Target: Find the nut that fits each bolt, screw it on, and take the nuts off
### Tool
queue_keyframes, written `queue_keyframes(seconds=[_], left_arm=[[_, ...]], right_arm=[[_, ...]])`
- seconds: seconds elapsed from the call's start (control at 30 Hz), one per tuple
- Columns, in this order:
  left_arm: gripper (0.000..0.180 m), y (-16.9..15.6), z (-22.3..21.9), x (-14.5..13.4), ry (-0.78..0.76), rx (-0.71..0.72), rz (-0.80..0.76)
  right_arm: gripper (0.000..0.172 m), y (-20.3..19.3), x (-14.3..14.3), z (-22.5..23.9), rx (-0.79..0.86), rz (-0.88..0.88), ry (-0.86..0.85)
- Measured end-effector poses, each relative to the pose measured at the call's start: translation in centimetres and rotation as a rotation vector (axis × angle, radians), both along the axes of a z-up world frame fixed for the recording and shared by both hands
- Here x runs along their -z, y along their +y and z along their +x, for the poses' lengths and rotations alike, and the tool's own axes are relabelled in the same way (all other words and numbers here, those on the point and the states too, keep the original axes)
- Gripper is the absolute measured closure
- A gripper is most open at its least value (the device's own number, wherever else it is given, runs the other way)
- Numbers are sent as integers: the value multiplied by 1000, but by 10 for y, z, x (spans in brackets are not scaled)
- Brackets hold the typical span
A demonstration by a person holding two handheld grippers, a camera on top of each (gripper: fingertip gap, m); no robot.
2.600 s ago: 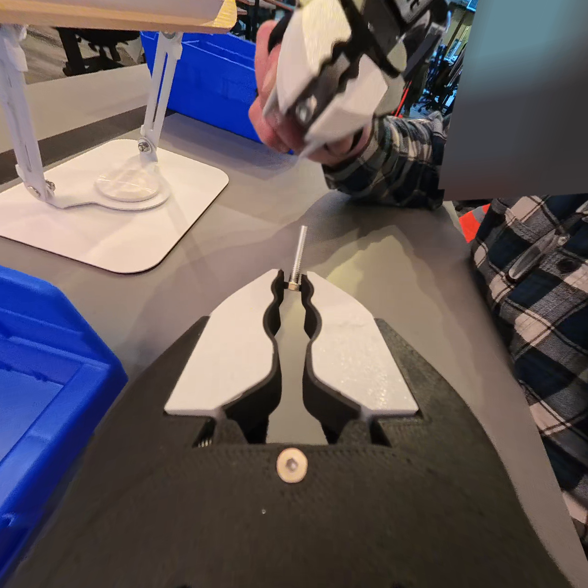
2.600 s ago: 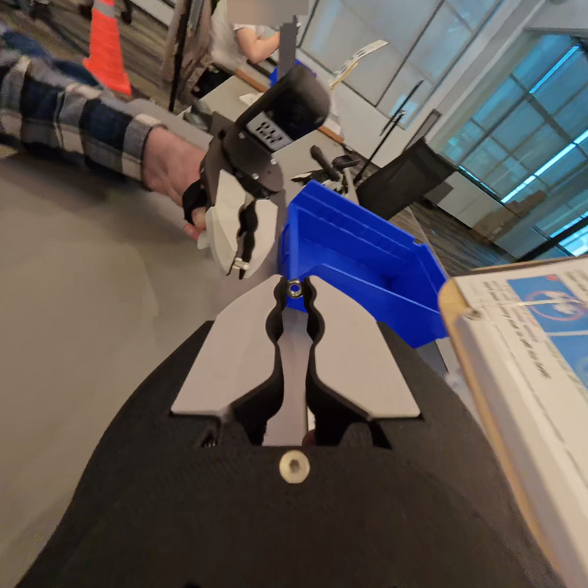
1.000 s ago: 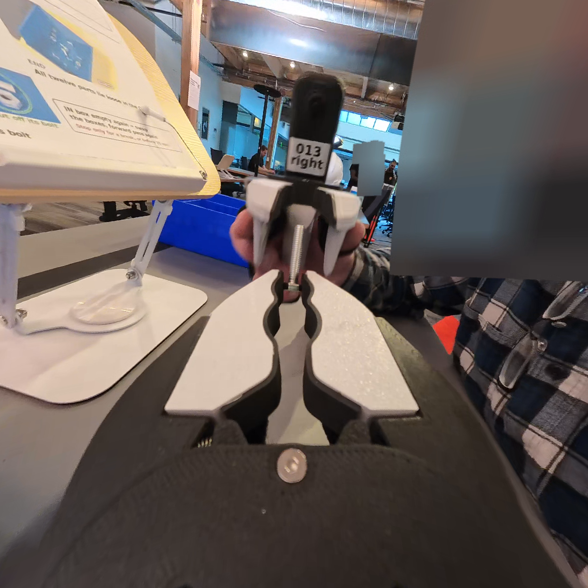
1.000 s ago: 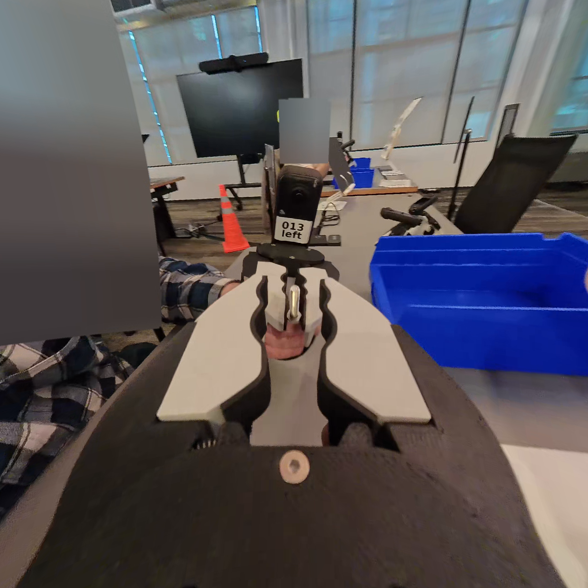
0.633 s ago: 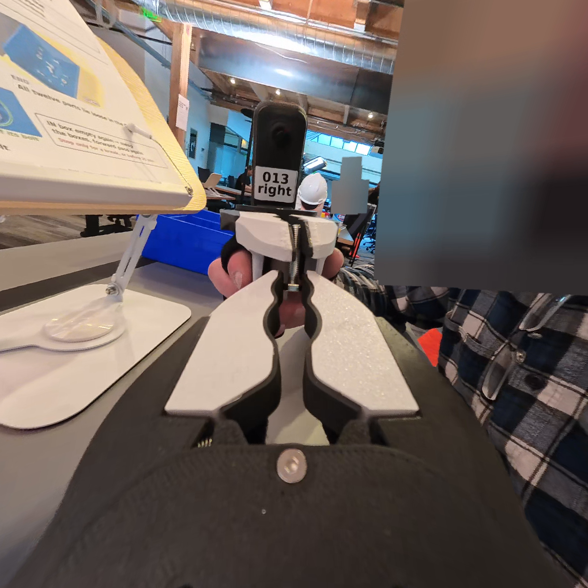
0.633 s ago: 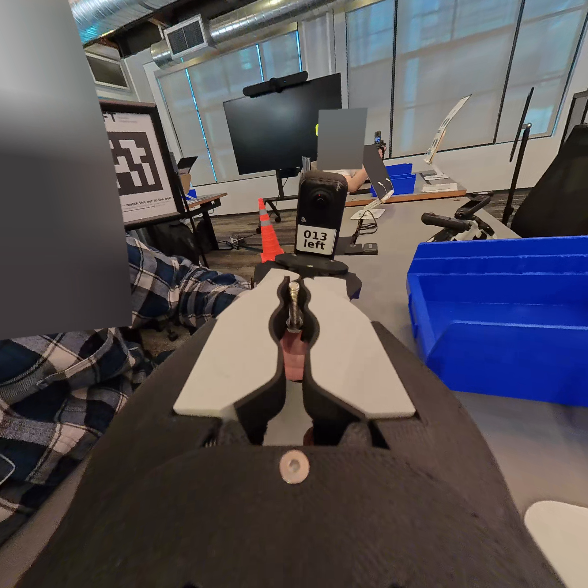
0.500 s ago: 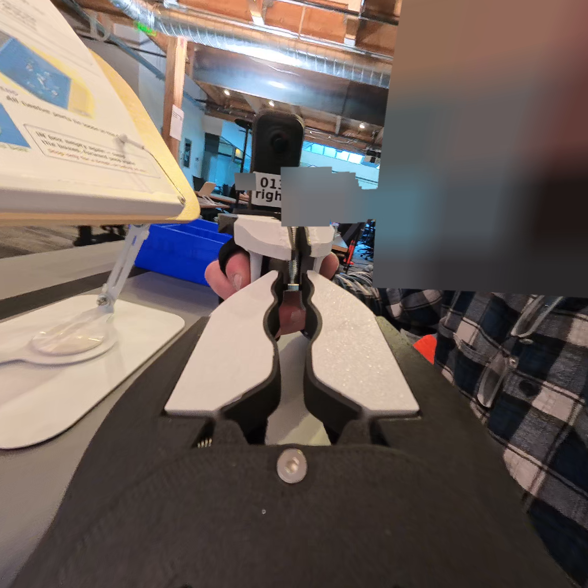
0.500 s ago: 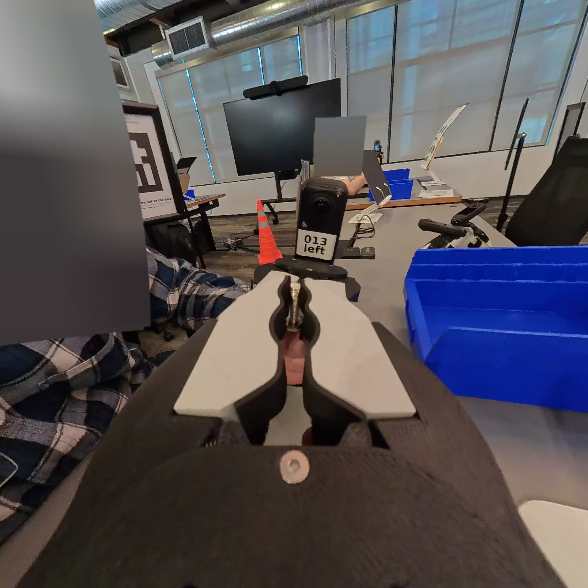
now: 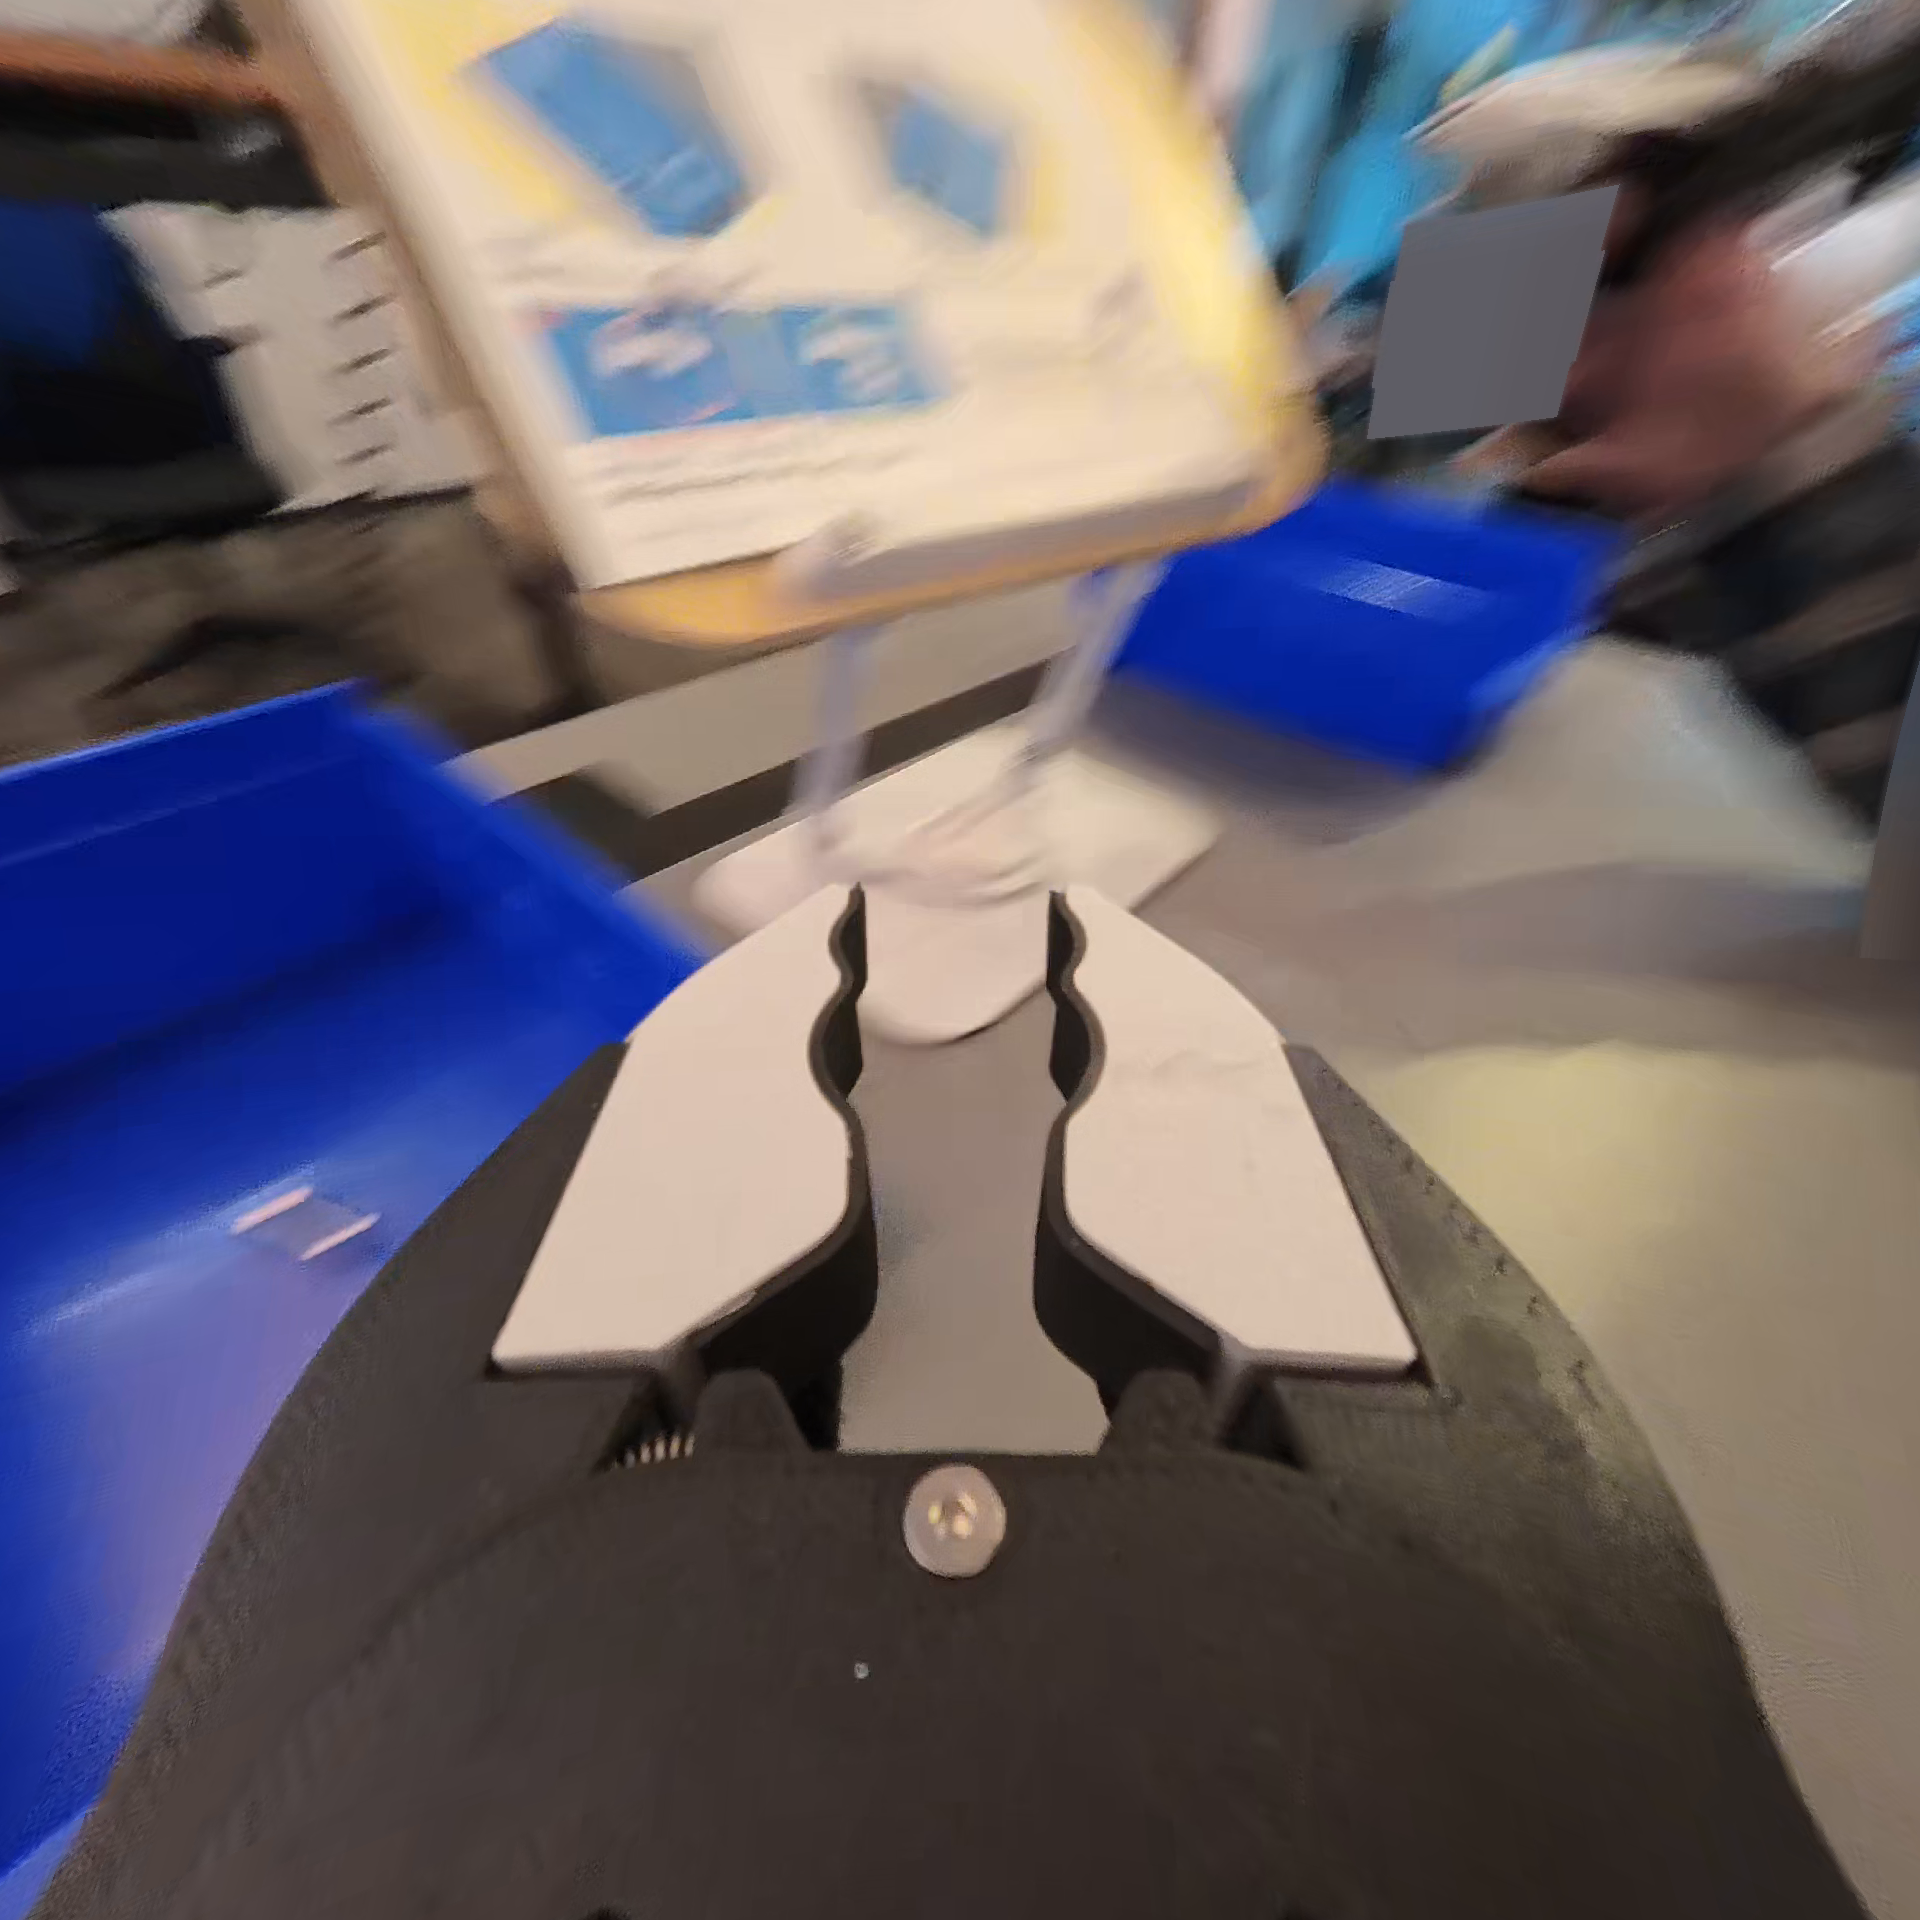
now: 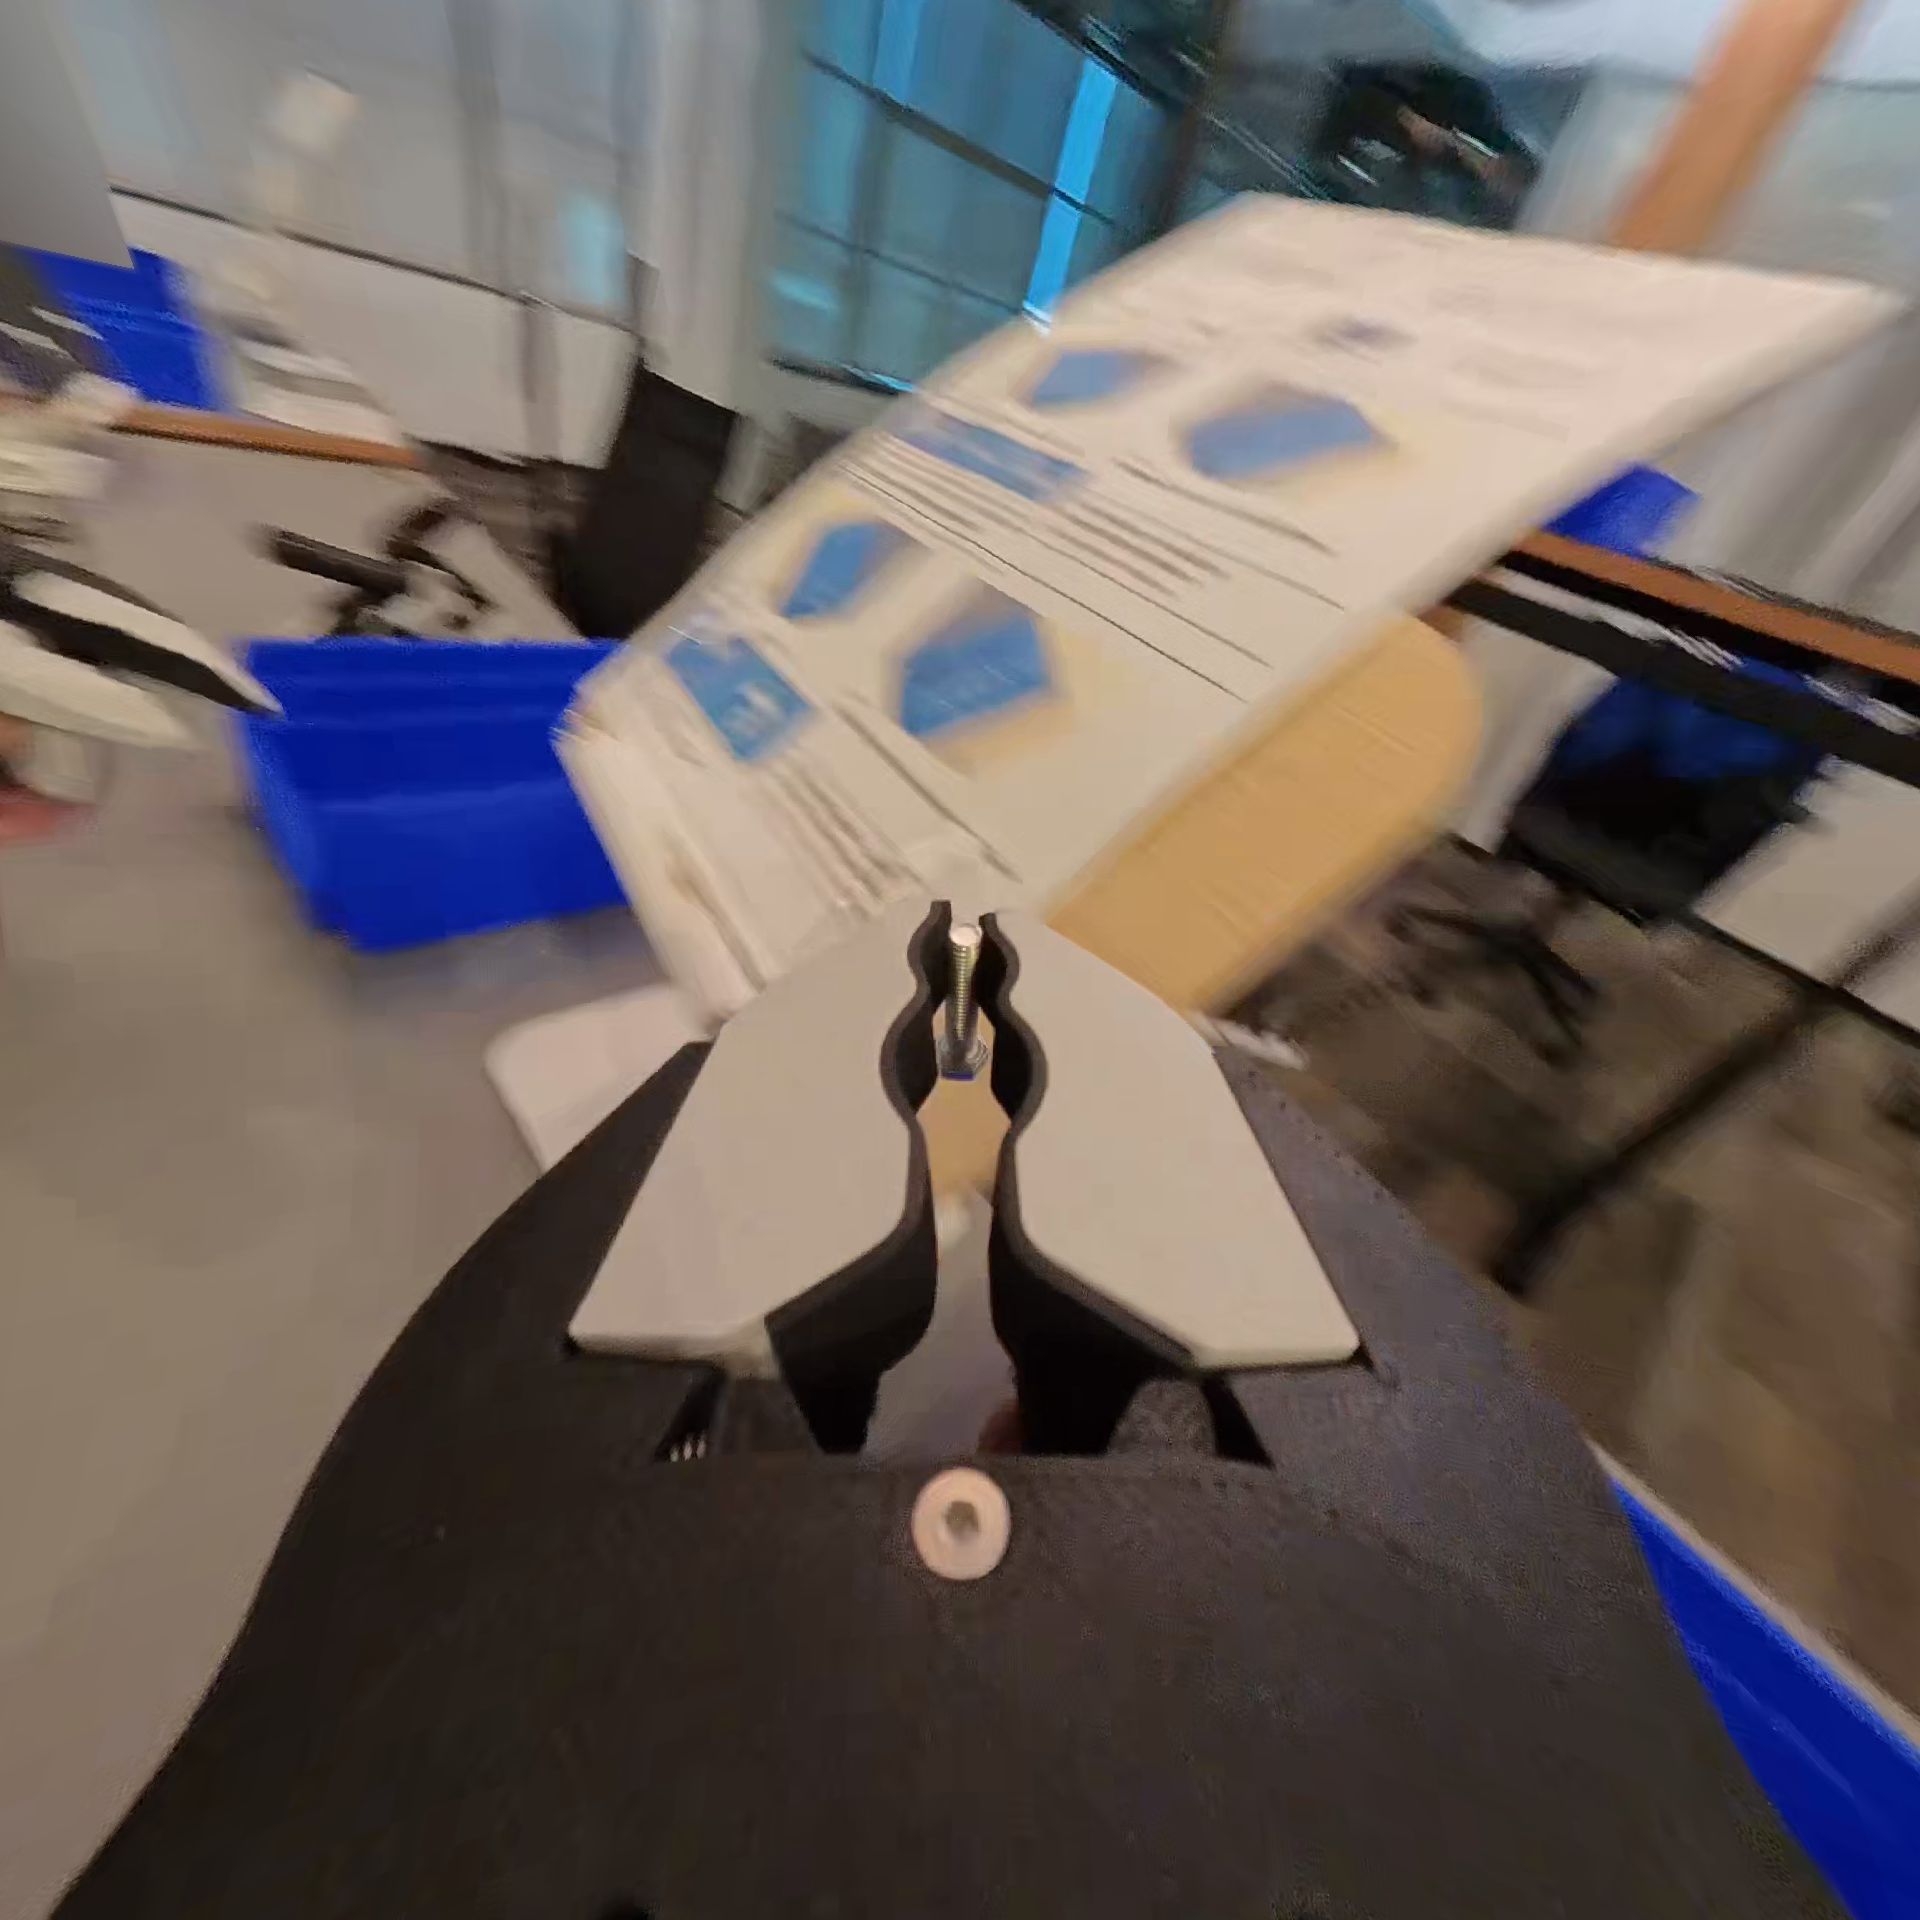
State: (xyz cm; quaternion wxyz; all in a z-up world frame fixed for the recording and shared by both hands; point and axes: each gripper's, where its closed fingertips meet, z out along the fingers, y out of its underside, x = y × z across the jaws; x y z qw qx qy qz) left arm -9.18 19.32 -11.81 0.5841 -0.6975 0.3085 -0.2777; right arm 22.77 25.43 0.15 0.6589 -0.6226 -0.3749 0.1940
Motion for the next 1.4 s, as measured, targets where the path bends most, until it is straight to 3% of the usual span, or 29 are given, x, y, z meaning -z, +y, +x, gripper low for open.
queue_keyframes(seconds=[0.13, 0.23, 0.37, 0.53, 0.63, 0.87, 0.97, 1.1, 1.17, 1.4], left_arm=[[148, 38, -43, 17, 164, -195, -99], [147, 59, -64, 38, 294, -286, -219], [145, 78, -75, 61, 413, -347, -327], [143, 99, -85, 83, 551, -408, -414], [141, 109, -90, 96, 582, -416, -512], [145, 136, -111, 123, 696, -476, -656], [161, 144, -117, 136, 736, -481, -716], [161, 149, -116, 151, 730, -458, -799], [158, 153, -115, 150, 709, -453, -803], [174, 155, -115, 151, 727, -429, -798]], right_arm=[[166, 32, 46, 94, 270, -159, -115], [166, 44, 92, 136, 371, -306, -189], [166, 51, 141, 161, 444, -446, -298], [158, 56, 179, 175, 487, -611, -320], [146, 57, 179, 176, 493, -615, -317], [147, 54, 157, 166, 465, -556, -290], [149, 53, 149, 160, 457, -525, -290], [152, 51, 137, 154, 450, -483, -291], [152, 50, 134, 152, 446, -475, -292], [155, 46, 120, 144, 429, -434, -288]])
